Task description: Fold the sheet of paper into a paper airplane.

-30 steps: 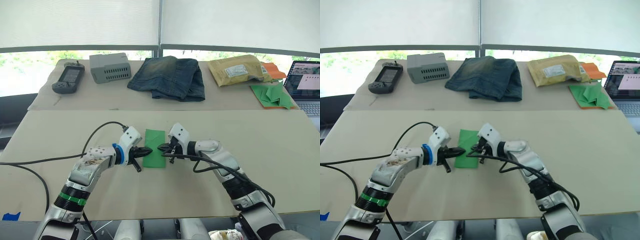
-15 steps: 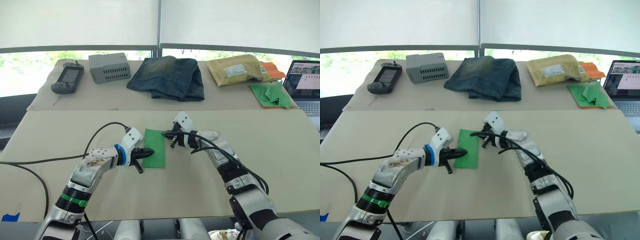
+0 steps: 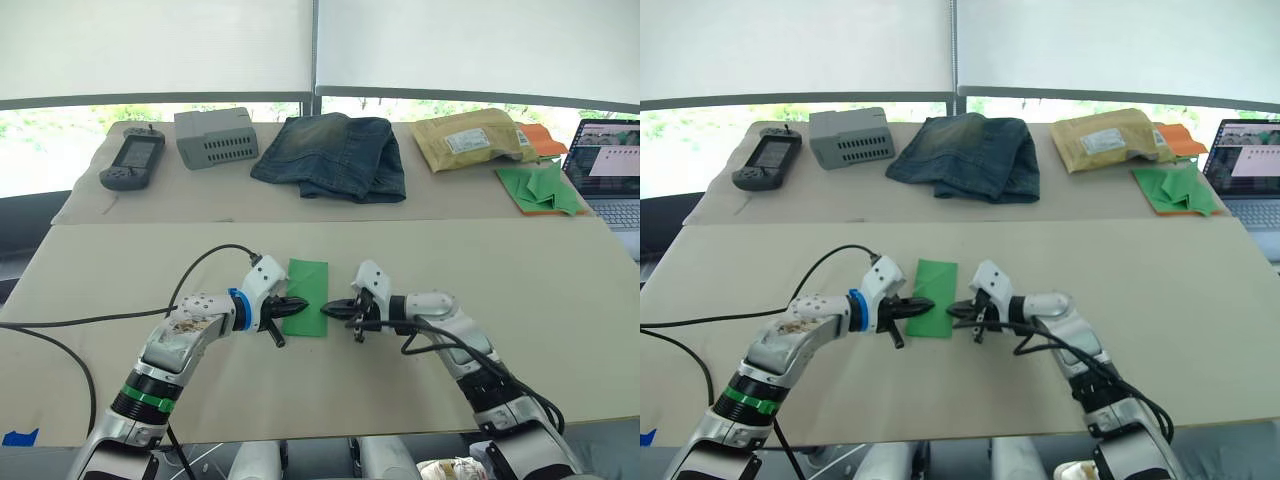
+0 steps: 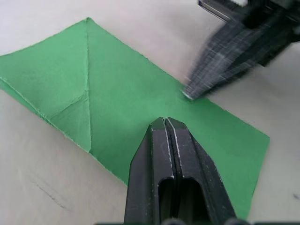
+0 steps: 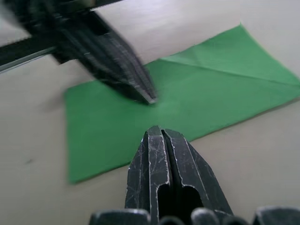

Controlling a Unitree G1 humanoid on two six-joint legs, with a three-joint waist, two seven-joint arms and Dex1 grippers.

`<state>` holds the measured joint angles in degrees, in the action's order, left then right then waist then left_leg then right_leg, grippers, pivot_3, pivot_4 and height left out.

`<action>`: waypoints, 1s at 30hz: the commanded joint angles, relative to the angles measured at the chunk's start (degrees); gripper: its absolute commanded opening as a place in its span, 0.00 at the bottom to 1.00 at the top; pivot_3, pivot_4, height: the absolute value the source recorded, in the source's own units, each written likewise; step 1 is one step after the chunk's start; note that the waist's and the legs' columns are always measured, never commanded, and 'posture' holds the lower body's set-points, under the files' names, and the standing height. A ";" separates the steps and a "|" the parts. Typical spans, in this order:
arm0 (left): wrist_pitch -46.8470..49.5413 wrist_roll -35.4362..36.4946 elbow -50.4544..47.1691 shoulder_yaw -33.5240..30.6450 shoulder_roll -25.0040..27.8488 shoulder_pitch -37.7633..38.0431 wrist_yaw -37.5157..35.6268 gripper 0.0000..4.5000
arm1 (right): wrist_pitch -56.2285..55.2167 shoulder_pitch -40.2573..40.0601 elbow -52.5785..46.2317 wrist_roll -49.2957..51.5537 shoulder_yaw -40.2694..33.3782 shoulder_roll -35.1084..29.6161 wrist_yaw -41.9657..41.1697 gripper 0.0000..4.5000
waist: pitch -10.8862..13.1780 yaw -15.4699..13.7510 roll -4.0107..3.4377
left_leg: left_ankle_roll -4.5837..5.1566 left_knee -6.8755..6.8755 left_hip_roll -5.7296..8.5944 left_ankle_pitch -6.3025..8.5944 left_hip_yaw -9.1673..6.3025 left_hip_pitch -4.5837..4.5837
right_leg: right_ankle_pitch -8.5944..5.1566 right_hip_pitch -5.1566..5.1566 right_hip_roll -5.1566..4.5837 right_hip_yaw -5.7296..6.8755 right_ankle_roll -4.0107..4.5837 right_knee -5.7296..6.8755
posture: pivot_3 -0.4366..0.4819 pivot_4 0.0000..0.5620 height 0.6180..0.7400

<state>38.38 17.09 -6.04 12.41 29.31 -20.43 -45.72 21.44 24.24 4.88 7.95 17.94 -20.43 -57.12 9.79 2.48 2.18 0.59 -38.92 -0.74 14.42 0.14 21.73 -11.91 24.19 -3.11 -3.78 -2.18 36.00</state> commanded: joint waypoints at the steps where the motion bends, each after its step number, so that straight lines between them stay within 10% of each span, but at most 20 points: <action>1: -0.15 -1.10 1.42 1.20 -0.14 -0.27 -0.44 0.00 | 4.74 -2.89 -3.92 -0.61 3.84 -2.54 -1.96 0.01 | -0.01 -0.03 -0.01 | 0.00 0.00 0.01 0.00 0.00 -0.01 | -0.01 0.00 0.00 0.00 0.00 0.00 | 0.48 0.27 0.91; 13: -0.03 -0.39 1.42 0.86 -0.56 0.07 -1.09 0.00 | 12.26 -4.11 -12.50 2.28 4.09 -5.82 -2.33 0.01 | -0.10 -0.15 -0.07 | 0.00 0.00 0.02 0.00 0.01 0.01 | -0.05 -0.01 0.00 0.00 -0.02 -0.03 | 0.48 0.27 0.91; 30: 17.07 20.10 -3.81 -21.04 -1.88 -0.34 1.96 0.00 | 22.43 3.69 -22.32 11.54 -3.94 -8.36 3.27 0.01 | 0.00 -0.06 -0.02 | 0.00 -0.02 0.00 0.00 -0.09 0.38 | -0.04 0.30 -0.03 0.04 -0.02 -0.07 | 0.48 0.27 0.91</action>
<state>53.03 32.15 -8.65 -3.49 28.29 -19.84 -44.49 45.39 26.75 -17.31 19.69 14.08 -29.25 -54.75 9.78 2.43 2.15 0.59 -38.95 -0.74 14.42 0.05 22.12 -11.95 24.49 -3.16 -3.74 -2.20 35.93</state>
